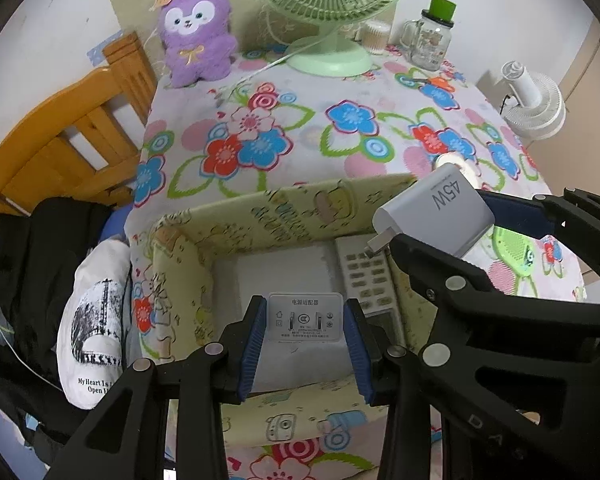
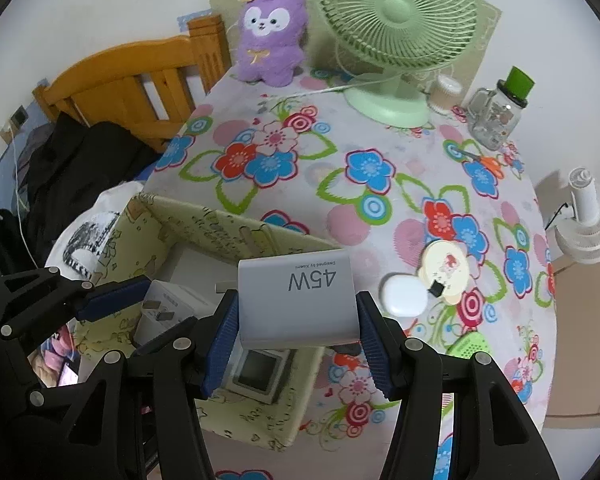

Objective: Organize rigid objects
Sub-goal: 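Lower the white box and charger into the basket and open both tools, then withdraw both tools from the basket back over the table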

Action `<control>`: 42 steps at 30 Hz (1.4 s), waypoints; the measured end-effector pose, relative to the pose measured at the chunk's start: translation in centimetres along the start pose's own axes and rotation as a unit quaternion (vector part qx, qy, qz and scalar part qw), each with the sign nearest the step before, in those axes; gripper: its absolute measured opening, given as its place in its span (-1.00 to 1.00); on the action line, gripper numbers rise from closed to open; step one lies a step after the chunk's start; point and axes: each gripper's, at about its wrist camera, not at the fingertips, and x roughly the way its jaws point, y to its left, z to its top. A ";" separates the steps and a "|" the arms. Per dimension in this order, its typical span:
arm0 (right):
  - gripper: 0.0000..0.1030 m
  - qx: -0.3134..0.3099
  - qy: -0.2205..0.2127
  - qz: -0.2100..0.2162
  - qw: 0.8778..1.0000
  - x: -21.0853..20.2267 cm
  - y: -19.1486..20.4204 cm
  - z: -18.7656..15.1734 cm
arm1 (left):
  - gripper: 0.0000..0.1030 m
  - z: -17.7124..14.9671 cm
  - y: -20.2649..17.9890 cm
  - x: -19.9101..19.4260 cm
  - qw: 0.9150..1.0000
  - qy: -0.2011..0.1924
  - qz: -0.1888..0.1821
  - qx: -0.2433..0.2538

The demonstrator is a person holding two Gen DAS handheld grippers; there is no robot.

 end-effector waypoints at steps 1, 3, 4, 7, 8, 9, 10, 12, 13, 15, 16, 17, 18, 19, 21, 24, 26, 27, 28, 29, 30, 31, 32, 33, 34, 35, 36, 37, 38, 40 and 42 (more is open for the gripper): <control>0.17 -0.002 0.002 0.001 1.000 0.2 0.3 0.0 | -0.22 -0.2 0.2 0.2 1.000 0.003 0.001 -0.001; 0.17 -0.006 0.008 0.001 1.000 0.8 0.8 -0.1 | -0.22 -0.4 0.5 0.6 1.000 0.008 0.002 -0.003; 0.17 -0.007 0.010 0.004 1.000 1.0 1.0 -0.2 | -0.22 -0.6 0.6 0.8 1.000 0.011 0.002 -0.004; 0.17 -0.003 0.017 0.014 1.000 1.7 1.5 -0.4 | -0.22 -1.0 0.8 1.3 1.000 0.020 0.002 -0.006; 0.17 -0.001 0.020 0.020 1.000 1.9 1.6 -0.5 | -0.22 -1.1 0.9 1.5 1.000 0.024 0.001 -0.009; 0.17 -0.001 0.023 0.023 0.999 2.2 1.7 -0.5 | -0.22 -1.2 1.0 1.7 1.000 0.027 0.001 -0.010; 0.17 -0.003 0.025 0.026 0.999 2.4 1.9 -0.5 | -0.22 -1.3 1.1 1.8 1.000 0.029 0.002 -0.012; 0.17 -0.007 0.027 0.031 0.999 2.8 2.2 -0.6 | -0.22 -1.5 1.4 2.1 0.999 0.034 0.004 -0.016; 0.17 -0.008 0.028 0.033 0.999 3.0 2.4 -0.6 | -0.22 -1.6 1.6 2.2 0.999 0.035 0.007 -0.018; 0.17 -0.010 0.030 0.037 0.999 3.3 2.7 -0.6 | -0.17 -1.8 1.8 2.4 0.999 0.040 0.010 -0.022; 0.17 -0.011 0.032 0.039 0.999 3.4 2.8 -0.6 | -0.12 -1.8 1.9 2.5 0.999 0.043 0.011 -0.025; 0.17 -0.012 0.034 0.042 0.998 3.6 3.0 -0.6 | 0.03 -1.9 2.1 2.7 0.998 0.045 0.011 -0.029; 0.17 -0.012 0.036 0.046 0.998 3.7 3.1 -0.6 | 0.14 -2.0 2.1 2.7 0.998 0.047 0.011 -0.031; 0.17 -0.012 0.037 0.049 0.998 3.8 3.1 -0.6 | 0.17 -2.1 2.2 2.7 0.998 0.048 0.012 -0.034; 0.18 -0.013 0.038 0.057 0.998 4.1 3.4 -0.7 | 0.35 -2.3 2.4 2.8 0.998 0.049 0.012 -0.040; 0.18 -0.015 0.042 0.066 0.997 4.4 3.7 -0.7 | 0.43 -2.6 2.7 2.8 0.998 0.052 0.013 -0.045; 0.18 -0.013 0.046 0.074 0.996 4.7 3.9 -0.7 | 0.45 -2.7 2.9 2.9 0.997 0.056 0.004 -0.049; 0.18 -0.012 0.048 0.077 0.996 4.8 4.0 -0.7 | 0.45 -2.8 2.9 2.9 0.997 0.058 0.000 -0.051; 0.19 -0.010 0.050 0.081 0.995 4.9 4.1 -0.8 | 0.45 -2.8 2.9 2.8 0.997 0.059 -0.002 -0.051; 0.19 -0.009 0.051 0.084 0.995 4.9 4.1 -0.8 | 0.47 -2.9 2.9 2.8 0.997 0.059 -0.004 -0.051; 0.20 -0.010 0.050 0.085 0.995 4.8 4.1 -0.8 | 0.52 -2.9 2.9 2.7 0.997 0.059 -0.006 -0.052; 0.21 -0.011 0.048 0.087 0.995 4.7 4.1 -0.8 | 0.54 -2.9 2.8 2.7 0.997 0.059 -0.009 -0.053; 0.23 -0.012 0.048 0.089 0.995 4.7 4.1 -0.8 | 0.57 -2.9 2.8 2.6 0.997 0.059 -0.011 -0.054; 0.27 -0.012 0.046 0.088 0.995 4.6 4.1 -0.8 | 0.60 -2.9 2.7 2.4 0.997 0.058 -0.010 -0.054; 0.31 -0.013 0.043 0.086 0.995 4.4 4.1 -0.8 | 0.63 -2.8 2.6 2.3 0.997 0.056 -0.011 -0.052; 0.43 -0.012 0.041 0.083 0.996 4.2 4.0 -0.8 | 0.67 -2.8 2.5 2.2 0.997 0.054 -0.009 -0.049; 0.52 -0.013 0.038 0.081 0.996 4.0 3.9 -0.8 | 0.74 -2.8 2.3 2.0 0.998 0.051 -0.005 -0.045; 0.55 -0.014 0.034 0.077 0.996 3.7 3.8 -0.7 | 0.76 -2.7 2.2 1.8 0.998 0.047 0.000 -0.041; 0.59 -0.014 0.031 0.075 0.997 3.4 3.6 -0.7 | 0.78 -2.7 2.1 1.7 0.998 0.043 0.003 -0.037; 0.64 -0.015 0.022 0.066 0.997 2.8 3.3 -0.7 | 0.78 -2.5 1.7 1.3 0.999 0.036 0.003 -0.030; 0.65 -0.017 0.012 0.058 0.998 2.1 3.0 -0.7 | 0.79 -2.4 1.4 0.9 0.999 0.030 0.001 -0.027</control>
